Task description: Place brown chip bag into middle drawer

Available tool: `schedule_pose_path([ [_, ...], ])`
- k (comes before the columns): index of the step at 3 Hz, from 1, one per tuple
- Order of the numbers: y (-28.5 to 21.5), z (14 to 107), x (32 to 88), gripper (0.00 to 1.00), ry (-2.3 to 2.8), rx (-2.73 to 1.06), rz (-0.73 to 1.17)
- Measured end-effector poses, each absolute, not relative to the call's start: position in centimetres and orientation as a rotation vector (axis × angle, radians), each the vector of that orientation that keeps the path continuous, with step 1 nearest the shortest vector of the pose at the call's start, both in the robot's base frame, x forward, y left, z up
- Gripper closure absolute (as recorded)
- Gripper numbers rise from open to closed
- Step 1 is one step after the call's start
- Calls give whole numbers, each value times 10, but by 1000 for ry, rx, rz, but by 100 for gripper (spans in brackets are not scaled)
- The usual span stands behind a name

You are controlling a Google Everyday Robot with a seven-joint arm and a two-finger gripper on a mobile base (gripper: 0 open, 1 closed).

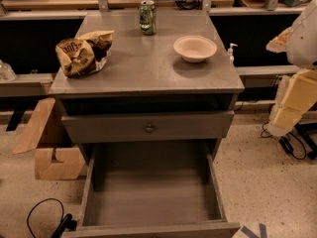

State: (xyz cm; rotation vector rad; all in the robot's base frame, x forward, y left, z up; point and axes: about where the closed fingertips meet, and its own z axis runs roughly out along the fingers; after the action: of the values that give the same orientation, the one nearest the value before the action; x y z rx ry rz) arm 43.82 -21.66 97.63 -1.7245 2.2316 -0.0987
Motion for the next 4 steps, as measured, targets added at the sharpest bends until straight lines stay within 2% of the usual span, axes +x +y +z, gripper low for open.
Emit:
schedule_pose_path([
  [1,-217,976,438,0,2232,-1724,-99],
  [2,-207,972,475,0,2167,-1708,-114],
  [3,-160,964,569,0,1992,-1608,-64],
  [4,-108,958,635,0,1777,-1590,-3],
])
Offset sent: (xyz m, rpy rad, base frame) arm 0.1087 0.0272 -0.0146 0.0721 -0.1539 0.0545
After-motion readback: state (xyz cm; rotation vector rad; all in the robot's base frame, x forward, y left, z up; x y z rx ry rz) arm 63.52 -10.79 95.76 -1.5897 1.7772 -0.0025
